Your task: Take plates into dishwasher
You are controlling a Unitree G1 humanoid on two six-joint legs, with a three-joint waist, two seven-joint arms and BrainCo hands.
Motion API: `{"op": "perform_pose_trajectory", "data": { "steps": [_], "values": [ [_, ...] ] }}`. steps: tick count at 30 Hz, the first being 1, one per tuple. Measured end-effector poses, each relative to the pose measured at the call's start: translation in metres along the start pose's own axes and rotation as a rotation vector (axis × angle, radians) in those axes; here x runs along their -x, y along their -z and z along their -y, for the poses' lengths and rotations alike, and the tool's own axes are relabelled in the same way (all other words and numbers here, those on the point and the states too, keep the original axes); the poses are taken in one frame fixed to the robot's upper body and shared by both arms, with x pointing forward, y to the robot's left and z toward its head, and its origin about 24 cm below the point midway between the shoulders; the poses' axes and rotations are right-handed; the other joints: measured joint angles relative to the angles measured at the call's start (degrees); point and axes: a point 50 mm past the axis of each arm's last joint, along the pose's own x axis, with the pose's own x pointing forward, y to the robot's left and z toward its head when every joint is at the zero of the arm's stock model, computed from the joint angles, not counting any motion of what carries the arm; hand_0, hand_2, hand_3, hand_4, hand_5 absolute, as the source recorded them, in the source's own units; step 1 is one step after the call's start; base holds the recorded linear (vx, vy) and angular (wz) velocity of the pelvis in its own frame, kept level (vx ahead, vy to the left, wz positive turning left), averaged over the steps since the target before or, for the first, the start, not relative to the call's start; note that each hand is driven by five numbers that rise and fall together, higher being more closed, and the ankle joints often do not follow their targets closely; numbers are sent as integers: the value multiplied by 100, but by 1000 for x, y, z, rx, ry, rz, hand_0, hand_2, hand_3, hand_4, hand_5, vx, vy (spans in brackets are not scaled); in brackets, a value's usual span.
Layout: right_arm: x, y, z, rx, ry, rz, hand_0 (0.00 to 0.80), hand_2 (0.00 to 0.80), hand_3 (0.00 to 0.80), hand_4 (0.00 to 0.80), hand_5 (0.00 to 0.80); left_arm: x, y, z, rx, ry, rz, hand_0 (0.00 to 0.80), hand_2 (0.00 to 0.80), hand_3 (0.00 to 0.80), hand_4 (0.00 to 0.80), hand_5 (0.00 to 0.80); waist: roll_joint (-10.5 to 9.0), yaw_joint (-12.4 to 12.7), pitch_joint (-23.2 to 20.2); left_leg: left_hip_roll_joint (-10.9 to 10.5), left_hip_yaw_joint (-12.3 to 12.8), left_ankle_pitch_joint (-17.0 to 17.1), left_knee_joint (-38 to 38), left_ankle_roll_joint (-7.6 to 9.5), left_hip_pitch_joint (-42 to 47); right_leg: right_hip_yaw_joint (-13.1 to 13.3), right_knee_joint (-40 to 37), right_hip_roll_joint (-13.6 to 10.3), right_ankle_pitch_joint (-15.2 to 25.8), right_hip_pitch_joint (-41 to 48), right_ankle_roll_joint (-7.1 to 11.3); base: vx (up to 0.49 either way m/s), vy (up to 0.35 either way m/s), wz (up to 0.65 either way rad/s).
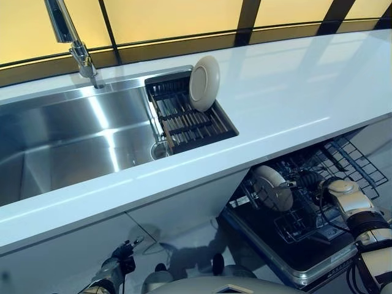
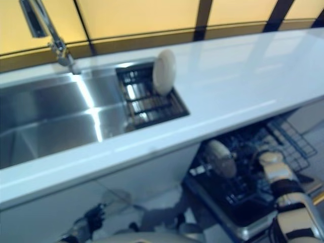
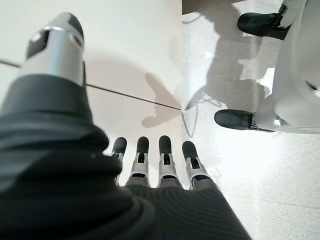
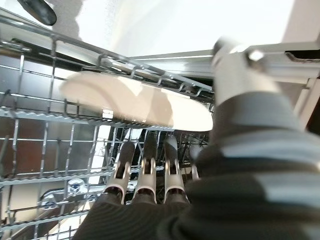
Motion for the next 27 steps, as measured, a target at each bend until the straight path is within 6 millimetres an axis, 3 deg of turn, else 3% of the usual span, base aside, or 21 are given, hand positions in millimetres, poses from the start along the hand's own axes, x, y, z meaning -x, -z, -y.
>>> {"op": "perform_pose_trajectory", "data": {
  "steps": [12,20,27],
  "values": [
    [7,1,13,-9,28,-20,0,0,0,0,0,0,-1,0,0,1,2,0,0,0,0,0,-25,-16,-14,-2,5,4,0,0,-2,18,3,3,0,-6,1,0,0,0],
    [46,3,71,-65,197,0,0,0,0,0,0,0,-1,-2,-2,-4,2,0,0,0,0,0,-135,-142,2,2,35,2,-2,-2,2,47,5,11,-10,-16,16,0,0,0],
    [70,18,95,-102,282,-25,0,0,0,0,0,0,-2,-5,-6,-10,5,0,0,0,0,0,-268,-329,-5,6,159,-31,-9,10,66,174,4,22,-14,-23,27,15,10,-9]
  ]
}}
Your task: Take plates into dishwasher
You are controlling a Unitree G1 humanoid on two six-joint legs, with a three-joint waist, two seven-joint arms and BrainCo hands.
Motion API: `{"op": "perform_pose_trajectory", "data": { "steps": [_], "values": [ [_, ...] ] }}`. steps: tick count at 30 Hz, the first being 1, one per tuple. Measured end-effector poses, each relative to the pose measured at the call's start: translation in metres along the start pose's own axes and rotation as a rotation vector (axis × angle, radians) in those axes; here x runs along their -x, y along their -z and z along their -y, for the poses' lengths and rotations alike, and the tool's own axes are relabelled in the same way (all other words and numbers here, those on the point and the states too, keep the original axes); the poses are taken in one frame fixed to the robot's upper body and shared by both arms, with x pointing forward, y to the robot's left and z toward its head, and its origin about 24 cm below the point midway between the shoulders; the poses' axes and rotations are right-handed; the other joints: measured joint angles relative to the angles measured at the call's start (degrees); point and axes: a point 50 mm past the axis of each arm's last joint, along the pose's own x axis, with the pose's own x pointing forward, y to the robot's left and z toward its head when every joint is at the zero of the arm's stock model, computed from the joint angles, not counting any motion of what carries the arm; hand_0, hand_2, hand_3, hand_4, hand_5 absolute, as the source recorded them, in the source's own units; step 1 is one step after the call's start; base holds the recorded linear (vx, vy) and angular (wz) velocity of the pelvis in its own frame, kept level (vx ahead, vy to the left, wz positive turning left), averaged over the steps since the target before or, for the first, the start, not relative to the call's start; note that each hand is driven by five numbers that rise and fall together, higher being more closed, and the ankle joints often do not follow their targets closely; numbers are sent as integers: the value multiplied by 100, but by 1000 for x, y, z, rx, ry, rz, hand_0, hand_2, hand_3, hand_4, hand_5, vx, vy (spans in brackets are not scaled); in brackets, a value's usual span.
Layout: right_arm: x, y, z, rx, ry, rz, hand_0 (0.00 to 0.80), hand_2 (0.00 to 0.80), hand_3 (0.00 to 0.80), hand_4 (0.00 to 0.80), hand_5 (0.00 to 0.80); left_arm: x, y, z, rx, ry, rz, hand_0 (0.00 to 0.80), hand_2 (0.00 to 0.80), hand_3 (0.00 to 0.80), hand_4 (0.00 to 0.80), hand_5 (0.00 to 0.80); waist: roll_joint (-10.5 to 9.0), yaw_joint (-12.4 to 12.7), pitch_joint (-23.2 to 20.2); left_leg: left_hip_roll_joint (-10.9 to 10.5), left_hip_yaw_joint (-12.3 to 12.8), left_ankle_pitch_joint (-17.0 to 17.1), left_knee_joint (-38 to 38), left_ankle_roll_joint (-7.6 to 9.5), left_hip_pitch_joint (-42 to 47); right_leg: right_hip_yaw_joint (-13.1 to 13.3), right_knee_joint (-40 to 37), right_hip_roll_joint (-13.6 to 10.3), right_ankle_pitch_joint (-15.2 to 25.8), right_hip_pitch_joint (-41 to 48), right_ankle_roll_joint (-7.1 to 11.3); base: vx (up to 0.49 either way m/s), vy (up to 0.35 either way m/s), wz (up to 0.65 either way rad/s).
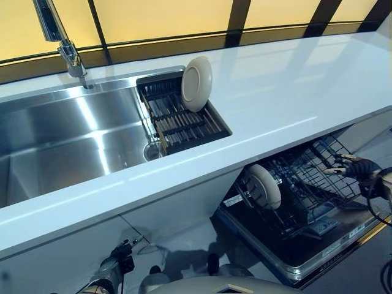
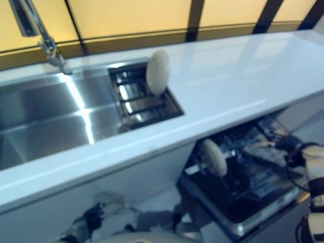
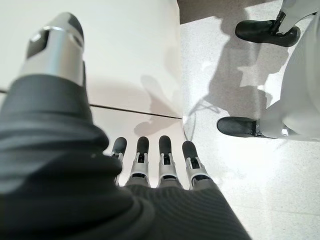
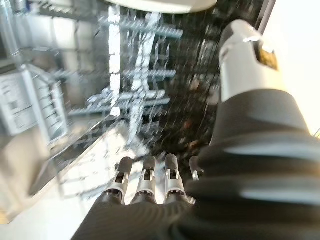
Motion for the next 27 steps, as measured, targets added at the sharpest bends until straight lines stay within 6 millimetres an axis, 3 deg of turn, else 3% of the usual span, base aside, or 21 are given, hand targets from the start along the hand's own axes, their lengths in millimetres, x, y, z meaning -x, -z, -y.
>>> {"op": "perform_pose_trajectory", "data": {
  "steps": [5,12,18,23,27],
  "values": [
    [10,9,17,-47,58,-13,0,0,0,0,0,0,-1,0,-1,1,6,0,0,0,0,0,-5,-132,-2,3,57,-30,-10,-1,19,51,0,8,1,-11,2,8,4,-5],
    [28,-7,50,-154,277,96,0,0,0,0,0,0,-1,2,-7,6,8,0,0,0,0,0,3,-168,-6,2,67,-39,-9,-4,29,103,0,17,4,-26,3,7,4,-3],
    [48,-57,73,-193,412,260,0,0,0,0,0,0,0,2,-6,5,5,0,0,0,0,0,27,-147,-19,-4,60,-38,-11,-3,27,100,-1,12,7,-23,3,0,0,0],
    [74,-116,96,-193,474,414,0,0,0,0,0,0,2,4,-5,8,-1,0,0,0,0,0,76,-33,-46,0,27,-36,-4,-4,22,75,-3,10,7,-19,3,0,0,0],
    [83,-154,93,-190,440,521,0,0,0,0,0,0,3,4,-2,11,-6,0,0,0,0,0,68,84,-53,-13,-37,-31,7,2,13,14,-4,-3,9,6,-1,25,-2,7]
  ]
}}
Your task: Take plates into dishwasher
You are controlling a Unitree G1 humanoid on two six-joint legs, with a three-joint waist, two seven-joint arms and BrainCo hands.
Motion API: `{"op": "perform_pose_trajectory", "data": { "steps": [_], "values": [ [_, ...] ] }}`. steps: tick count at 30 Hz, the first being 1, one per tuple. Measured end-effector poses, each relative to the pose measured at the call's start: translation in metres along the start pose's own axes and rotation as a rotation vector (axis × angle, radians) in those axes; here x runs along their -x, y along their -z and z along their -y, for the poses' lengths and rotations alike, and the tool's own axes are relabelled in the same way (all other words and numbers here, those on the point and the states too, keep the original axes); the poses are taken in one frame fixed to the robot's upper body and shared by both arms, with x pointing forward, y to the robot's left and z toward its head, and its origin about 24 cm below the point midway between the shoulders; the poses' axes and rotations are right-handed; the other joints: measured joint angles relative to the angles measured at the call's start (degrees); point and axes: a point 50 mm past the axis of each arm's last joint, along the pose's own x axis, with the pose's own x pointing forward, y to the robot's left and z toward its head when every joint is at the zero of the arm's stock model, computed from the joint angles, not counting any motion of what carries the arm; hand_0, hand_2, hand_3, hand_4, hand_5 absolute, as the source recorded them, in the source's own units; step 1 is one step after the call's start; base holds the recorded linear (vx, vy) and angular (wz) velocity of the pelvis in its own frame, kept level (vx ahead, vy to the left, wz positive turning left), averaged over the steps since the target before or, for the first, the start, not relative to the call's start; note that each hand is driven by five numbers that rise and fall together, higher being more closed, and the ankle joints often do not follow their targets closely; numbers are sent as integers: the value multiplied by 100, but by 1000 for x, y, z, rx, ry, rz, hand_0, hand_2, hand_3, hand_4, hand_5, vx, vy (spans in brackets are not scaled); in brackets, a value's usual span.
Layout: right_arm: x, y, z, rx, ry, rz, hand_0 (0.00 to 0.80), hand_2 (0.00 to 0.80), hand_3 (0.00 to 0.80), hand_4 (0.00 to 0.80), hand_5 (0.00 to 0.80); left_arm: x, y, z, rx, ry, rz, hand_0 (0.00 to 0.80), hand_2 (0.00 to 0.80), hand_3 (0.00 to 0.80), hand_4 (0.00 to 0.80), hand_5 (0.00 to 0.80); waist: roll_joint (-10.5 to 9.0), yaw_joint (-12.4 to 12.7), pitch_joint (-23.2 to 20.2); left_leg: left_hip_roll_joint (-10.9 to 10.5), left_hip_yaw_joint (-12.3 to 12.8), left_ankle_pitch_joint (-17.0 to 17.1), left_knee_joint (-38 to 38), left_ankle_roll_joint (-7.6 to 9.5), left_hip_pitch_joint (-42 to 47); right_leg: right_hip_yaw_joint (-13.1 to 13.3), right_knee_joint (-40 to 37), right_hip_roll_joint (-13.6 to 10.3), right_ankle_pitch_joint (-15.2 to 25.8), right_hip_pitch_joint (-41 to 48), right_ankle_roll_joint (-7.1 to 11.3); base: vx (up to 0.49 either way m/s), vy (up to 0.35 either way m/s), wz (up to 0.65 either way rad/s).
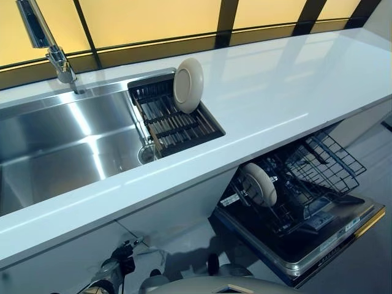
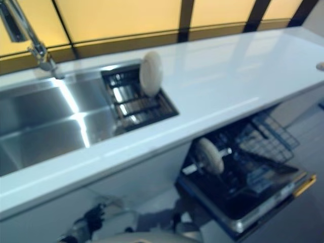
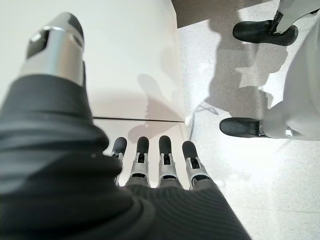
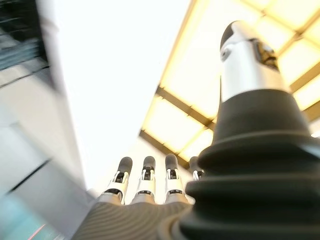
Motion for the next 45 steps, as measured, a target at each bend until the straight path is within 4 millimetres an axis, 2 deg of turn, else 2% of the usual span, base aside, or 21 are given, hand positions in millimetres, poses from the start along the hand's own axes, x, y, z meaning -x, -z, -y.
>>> {"op": "perform_pose_trajectory", "data": {
  "steps": [6,12,14,19,23,29,31,36,42,45],
  "values": [
    [-10,-21,-28,-9,-93,46,0,0,0,0,0,0,2,0,-2,1,-8,0,0,0,0,0,-77,254,-102,-7,-111,18,2,-10,-33,-137,0,-13,1,30,-30,44,-5,10],
    [-20,-14,-73,-52,-206,-6,0,0,0,0,0,2,9,-2,-13,-5,-28,0,0,0,0,0,-191,419,-243,-22,-289,39,8,-13,-87,-296,0,-40,-33,77,-29,55,-12,15],
    [-23,-12,-89,-74,-243,-29,0,0,0,0,0,2,12,-4,-14,-9,-38,0,0,0,0,0,-186,537,-251,-30,-323,49,8,-10,-100,-325,0,-51,-35,79,-29,45,-7,10],
    [-28,-6,-115,-98,-288,-85,0,0,0,0,0,4,19,-6,-20,-16,-55,0,0,0,0,0,-143,630,-251,-67,-495,97,8,9,-212,-493,-1,-111,-54,67,-9,28,-6,17],
    [-30,-4,-122,-135,-293,-114,0,0,0,0,0,5,23,-8,-20,-20,-65,0,0,0,0,0,-62,841,-199,-84,-568,111,10,19,-278,-572,-1,-126,-65,51,5,15,-14,10],
    [-32,-13,-129,-192,-271,-113,0,0,0,0,0,7,31,-10,-34,-18,-83,0,0,0,0,0,120,897,-37,-100,-759,224,15,15,-584,-761,4,-135,-52,-147,-6,-68,-35,16],
    [-33,-15,-132,-225,-259,-114,0,0,0,0,0,7,30,-10,-34,-14,-75,0,0,0,0,0,180,991,24,-105,-808,252,17,6,-679,-788,5,-129,-44,-226,-16,-79,-36,9],
    [-34,-28,-133,-323,-246,-99,0,0,0,0,0,5,24,-5,-23,10,-42,0,0,0,0,0,305,1035,350,-108,-908,306,16,-3,-812,-896,22,-118,-28,-299,-31,-10,-22,11],
    [-34,-48,-131,-387,-238,-51,0,0,0,0,0,5,22,-4,-23,17,-24,0,0,0,0,0,315,1051,566,-132,-1021,319,16,2,-917,-942,20,-133,-43,-344,-24,15,-15,9],
    [-34,-56,-136,-411,-246,-30,0,0,0,0,0,5,20,-4,-20,19,-15,0,0,0,0,0,350,1065,691,-145,-1031,322,17,7,-927,-952,20,-147,-45,-348,-21,1,2,1]
  ]
}}
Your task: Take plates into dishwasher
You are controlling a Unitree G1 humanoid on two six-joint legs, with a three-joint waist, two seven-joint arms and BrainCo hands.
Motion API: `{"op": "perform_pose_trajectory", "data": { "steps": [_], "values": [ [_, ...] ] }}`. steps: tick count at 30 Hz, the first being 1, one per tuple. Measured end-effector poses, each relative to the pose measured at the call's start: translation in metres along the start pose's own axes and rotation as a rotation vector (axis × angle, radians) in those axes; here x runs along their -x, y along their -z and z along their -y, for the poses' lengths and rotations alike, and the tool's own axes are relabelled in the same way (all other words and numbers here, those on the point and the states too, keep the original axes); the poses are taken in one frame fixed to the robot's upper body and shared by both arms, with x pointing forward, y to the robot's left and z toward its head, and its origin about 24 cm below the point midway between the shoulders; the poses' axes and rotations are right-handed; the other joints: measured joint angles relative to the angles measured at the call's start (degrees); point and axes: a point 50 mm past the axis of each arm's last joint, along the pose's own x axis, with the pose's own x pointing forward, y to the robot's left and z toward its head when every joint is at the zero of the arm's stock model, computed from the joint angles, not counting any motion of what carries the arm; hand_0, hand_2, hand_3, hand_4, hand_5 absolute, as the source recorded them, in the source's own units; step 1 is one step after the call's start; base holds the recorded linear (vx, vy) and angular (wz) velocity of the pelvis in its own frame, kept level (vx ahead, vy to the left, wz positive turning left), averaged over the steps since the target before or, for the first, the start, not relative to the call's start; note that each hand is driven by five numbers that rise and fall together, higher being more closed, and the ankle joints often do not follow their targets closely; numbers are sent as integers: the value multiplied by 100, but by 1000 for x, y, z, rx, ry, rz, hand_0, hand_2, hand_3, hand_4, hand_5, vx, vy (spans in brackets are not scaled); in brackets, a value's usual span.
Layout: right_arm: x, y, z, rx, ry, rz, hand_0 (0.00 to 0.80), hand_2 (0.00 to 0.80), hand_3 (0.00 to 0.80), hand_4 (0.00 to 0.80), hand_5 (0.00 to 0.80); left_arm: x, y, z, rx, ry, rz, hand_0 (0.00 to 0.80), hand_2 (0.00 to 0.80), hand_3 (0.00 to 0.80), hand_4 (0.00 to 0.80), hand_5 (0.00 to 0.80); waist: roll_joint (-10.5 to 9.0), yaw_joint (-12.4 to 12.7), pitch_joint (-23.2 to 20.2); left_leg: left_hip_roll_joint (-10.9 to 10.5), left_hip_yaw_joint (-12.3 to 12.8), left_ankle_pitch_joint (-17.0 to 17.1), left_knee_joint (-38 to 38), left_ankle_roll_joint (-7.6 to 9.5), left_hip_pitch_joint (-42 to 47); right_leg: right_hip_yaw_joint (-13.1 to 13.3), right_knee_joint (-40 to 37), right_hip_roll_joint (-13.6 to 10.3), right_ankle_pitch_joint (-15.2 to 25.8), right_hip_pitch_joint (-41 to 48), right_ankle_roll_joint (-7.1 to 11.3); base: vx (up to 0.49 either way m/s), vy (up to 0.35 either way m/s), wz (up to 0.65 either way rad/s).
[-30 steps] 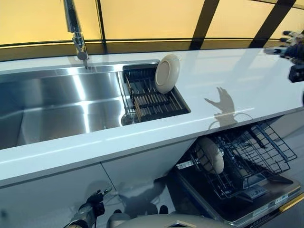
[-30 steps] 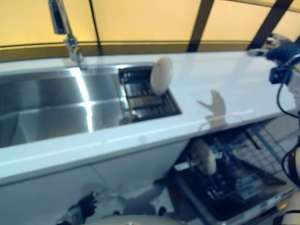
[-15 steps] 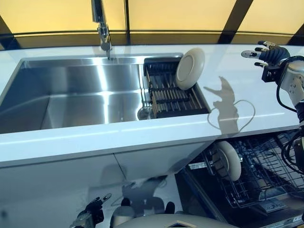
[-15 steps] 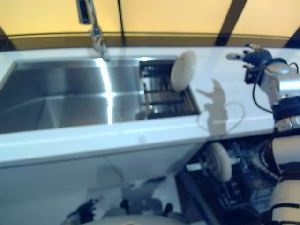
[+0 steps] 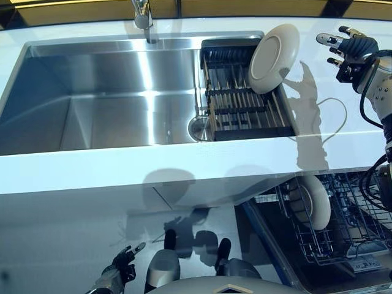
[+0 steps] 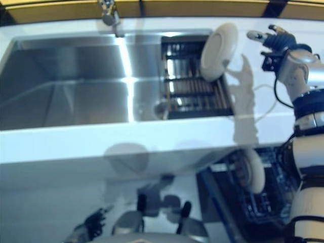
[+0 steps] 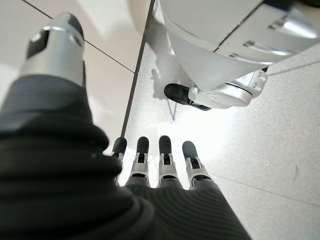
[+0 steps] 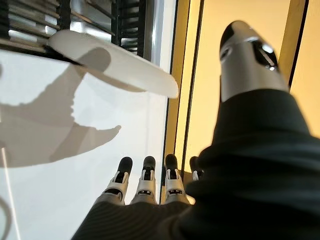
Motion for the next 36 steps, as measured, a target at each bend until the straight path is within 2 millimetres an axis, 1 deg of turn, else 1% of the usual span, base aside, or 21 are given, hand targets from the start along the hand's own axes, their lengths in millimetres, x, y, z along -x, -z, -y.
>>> {"op": "perform_pose_trajectory", "data": {
  "steps": [3,10,17,24,30,36],
  "values": [
    [-1,-1,-8,-6,-16,8,0,0,0,0,0,0,-2,1,18,3,8,0,0,0,0,0,64,8,56,-11,-23,4,0,5,-21,-23,0,-10,-3,-9,5,0,10,3],
    [-1,-12,-11,-8,-11,36,0,0,0,0,0,-1,-7,5,27,17,30,0,0,0,0,0,163,93,164,-25,-75,21,-1,10,-89,-70,2,-18,-1,-55,7,-7,4,2],
    [-1,-14,-12,-9,-17,41,0,0,0,0,0,-1,-9,6,36,19,36,0,0,0,0,0,127,108,187,-25,-109,31,0,6,-79,-102,1,-18,-2,-26,8,18,-8,2],
    [-1,-11,-9,-13,-19,29,0,0,0,0,0,-1,-9,5,35,17,36,0,0,0,0,0,76,119,225,-25,-148,51,0,2,-85,-137,1,-21,-2,-10,8,-5,-4,2],
    [-3,-9,-13,-20,-33,20,0,0,0,0,0,-1,-10,5,35,18,48,0,0,0,0,0,87,121,266,-27,-150,51,-1,2,-108,-139,1,-35,-2,-31,8,0,0,0],
    [-3,-12,-13,-24,-41,23,0,0,0,0,0,-2,-12,6,35,19,53,0,0,0,0,0,121,124,317,-33,-155,56,2,6,-177,-146,2,-38,-1,-95,8,0,0,0]
  ]
}}
